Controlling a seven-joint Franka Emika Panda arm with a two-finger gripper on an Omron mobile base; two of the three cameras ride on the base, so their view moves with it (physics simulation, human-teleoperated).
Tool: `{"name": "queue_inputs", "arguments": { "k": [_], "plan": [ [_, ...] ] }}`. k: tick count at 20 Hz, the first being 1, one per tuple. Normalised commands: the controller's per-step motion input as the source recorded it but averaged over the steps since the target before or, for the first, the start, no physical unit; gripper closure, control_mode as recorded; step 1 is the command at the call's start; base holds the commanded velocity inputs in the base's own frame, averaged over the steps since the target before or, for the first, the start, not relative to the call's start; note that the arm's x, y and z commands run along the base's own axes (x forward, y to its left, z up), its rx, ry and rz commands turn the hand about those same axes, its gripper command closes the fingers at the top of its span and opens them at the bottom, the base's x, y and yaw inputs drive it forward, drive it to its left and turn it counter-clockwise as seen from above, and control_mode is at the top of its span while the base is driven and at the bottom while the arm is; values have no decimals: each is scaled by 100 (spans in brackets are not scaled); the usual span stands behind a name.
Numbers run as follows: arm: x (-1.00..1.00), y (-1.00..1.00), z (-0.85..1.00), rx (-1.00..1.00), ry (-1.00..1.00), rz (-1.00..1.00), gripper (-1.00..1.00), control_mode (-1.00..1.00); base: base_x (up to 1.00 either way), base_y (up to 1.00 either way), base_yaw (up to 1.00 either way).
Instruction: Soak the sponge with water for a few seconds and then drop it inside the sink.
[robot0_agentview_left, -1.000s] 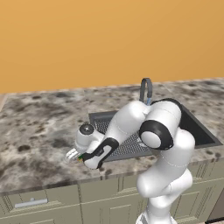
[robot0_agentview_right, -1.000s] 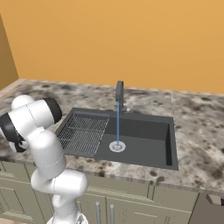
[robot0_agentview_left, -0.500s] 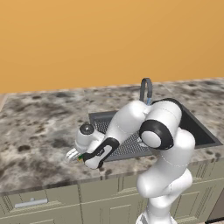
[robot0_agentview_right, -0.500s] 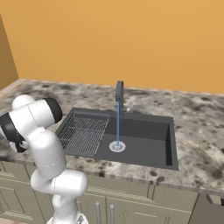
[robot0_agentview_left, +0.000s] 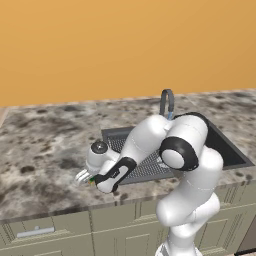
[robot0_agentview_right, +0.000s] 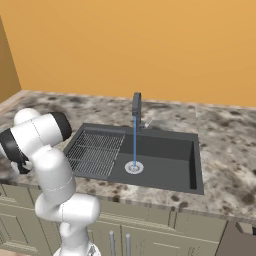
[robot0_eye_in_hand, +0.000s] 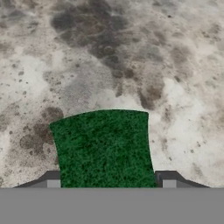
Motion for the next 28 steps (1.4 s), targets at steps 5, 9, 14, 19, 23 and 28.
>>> {"name": "queue_inputs", "arguments": {
  "k": [5, 9, 14, 19, 23, 28],
  "plan": [
    [0, 0, 0, 1, 0, 0, 100, -100, 0, 0, 0],
    [0, -8, 43, 1, 0, 0, 100, -100, 0, 0, 0],
    [-2, -19, 68, 2, 0, 0, 100, -100, 0, 0, 0],
    [0, -17, 80, 1, 0, 0, 100, -100, 0, 0, 0],
    [0, -30, 76, 3, 0, 0, 100, -100, 0, 0, 0],
    [0, -45, 67, 0, 6, 0, 100, -100, 0, 0, 0]
  ]
}}
